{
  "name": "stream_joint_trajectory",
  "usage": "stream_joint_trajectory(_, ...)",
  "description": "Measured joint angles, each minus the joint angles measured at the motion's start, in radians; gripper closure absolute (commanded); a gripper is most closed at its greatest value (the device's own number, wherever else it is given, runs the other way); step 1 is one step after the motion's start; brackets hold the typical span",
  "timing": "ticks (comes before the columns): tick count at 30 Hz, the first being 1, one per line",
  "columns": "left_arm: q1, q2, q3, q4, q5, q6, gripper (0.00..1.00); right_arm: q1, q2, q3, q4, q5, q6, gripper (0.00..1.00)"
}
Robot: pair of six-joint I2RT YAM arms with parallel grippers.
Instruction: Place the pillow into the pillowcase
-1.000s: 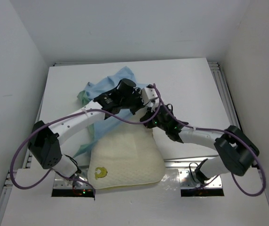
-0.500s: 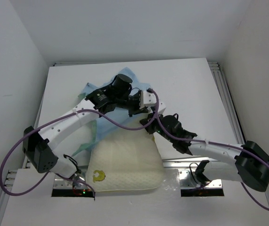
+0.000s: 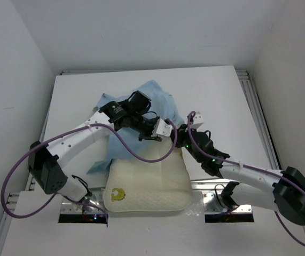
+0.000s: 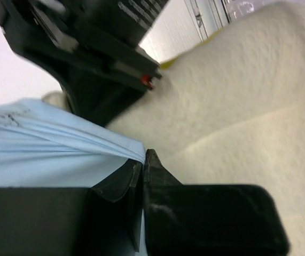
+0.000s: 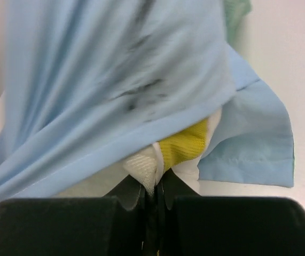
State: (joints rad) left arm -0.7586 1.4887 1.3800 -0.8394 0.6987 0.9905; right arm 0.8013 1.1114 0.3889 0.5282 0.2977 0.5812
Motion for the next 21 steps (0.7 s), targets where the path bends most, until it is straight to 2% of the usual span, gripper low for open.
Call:
stream_joint_trajectory(4, 0.000, 0.000, -0.002, -0.046, -0.025, 0.069, 1.00, -0.003, -0.048, -0.031, -0.038, 0.116, 0.117, 1.00)
stream_joint_trajectory(8, 0.000, -0.004, -0.054, -0.039, -0.079, 0.131, 1.00, -0.015, -0.116, -0.121, -0.006, 0.182, 0.254, 1.00)
stream_joint_trajectory(12, -0.002, -0.010, -0.129, 0.049, -0.135, 0.073, 1.00, -0.012, -0.069, -0.051, -0.103, 0.179, 0.219, 0.99)
stream_joint_trajectory(13, -0.002, -0.012, -0.145, 0.088, -0.157, 0.036, 1.00, -0.005, -0.029, -0.002, -0.137, 0.172, 0.185, 0.95)
stream_joint_trajectory(14, -0.002, -0.014, -0.156, 0.134, -0.180, -0.007, 0.99, 0.007, 0.011, 0.042, -0.150, 0.161, 0.152, 0.77)
stream_joint_trajectory(17, -0.002, -0.013, -0.165, 0.246, -0.249, -0.119, 0.96, 0.026, 0.066, 0.093, -0.155, 0.117, 0.093, 0.32)
stream_joint_trajectory(21, -0.002, -0.009, -0.165, 0.323, -0.315, -0.206, 1.00, 0.026, 0.054, 0.097, -0.210, 0.085, 0.028, 0.19)
